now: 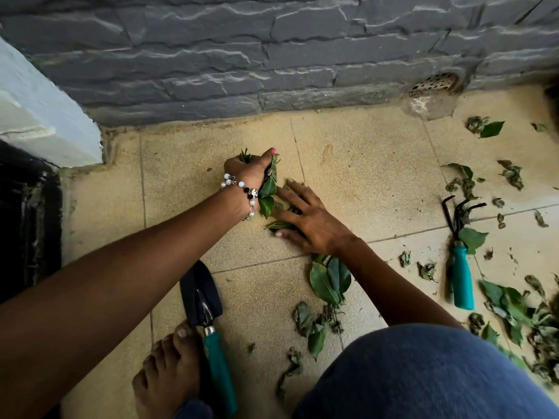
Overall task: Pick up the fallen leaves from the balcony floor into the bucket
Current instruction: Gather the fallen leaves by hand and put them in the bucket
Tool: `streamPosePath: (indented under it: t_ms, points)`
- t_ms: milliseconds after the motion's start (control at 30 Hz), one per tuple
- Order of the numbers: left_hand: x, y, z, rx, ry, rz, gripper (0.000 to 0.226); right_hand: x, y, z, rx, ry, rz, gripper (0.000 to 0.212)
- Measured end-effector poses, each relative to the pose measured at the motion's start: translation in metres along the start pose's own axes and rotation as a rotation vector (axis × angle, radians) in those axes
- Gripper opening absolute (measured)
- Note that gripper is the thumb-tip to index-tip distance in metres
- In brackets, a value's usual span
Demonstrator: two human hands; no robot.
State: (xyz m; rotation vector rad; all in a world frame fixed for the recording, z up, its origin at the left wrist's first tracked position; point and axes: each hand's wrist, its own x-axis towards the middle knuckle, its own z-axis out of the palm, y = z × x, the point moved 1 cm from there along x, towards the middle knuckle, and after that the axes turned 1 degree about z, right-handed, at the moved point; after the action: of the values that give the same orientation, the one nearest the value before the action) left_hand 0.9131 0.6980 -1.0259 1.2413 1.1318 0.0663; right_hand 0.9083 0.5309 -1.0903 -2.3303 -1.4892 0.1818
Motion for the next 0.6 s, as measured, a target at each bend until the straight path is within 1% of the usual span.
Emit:
streamPosePath:
  t_ms: [67, 100, 167, 233, 300, 333, 367, 433, 467, 533, 600]
  points:
    - [0.002, 0.0, -0.002, -0.019, 0.021, 0.019, 0.037, 0.008, 0.001, 0.006, -0.012, 0.08, 0.031, 0.035]
    - [0.003, 0.001, -0.004, -0.026, 0.026, 0.025, 0.038, 0.011, 0.001, 0.008, -0.005, 0.128, 0.092, 0.032]
    - [0.005, 0.002, -0.008, -0.025, 0.028, 0.025, 0.038, 0.016, 0.003, 0.004, 0.03, 0.232, 0.266, 0.028]
    - [0.007, 0.002, -0.012, -0.022, 0.023, 0.024, 0.038, 0.021, 0.008, -0.003, 0.052, 0.297, 0.405, 0.028]
    - [0.01, 0.0, -0.015, -0.019, 0.029, 0.026, 0.037, 0.025, 0.015, -0.007, 0.099, 0.348, 0.467, 0.028]
    - [0.012, 0.0, -0.016, -0.023, 0.03, 0.022, 0.036, 0.027, 0.017, -0.011, 0.191, 0.388, 0.516, 0.025]
    - [0.012, 0.0, -0.017, -0.033, 0.026, 0.016, 0.037, 0.03, 0.017, -0.016, 0.36, 0.43, 0.607, 0.021]
    - [0.012, -0.001, -0.017, -0.073, 0.002, 0.007, 0.037, 0.039, 0.01, -0.028, 0.875, 0.518, 0.814, 0.016]
    - [0.013, -0.001, -0.018, -0.093, -0.012, -0.007, 0.036, 0.043, 0.007, -0.033, 1.146, 0.575, 0.87, 0.017]
    - [0.015, 0.0, -0.017, -0.143, -0.031, -0.049, 0.034, 0.054, -0.002, -0.044, 1.634, 0.666, 0.893, 0.022]
    - [0.016, 0.005, -0.015, -0.212, -0.025, -0.091, 0.032, 0.067, -0.015, -0.052, 1.947, 0.687, 0.845, 0.025]
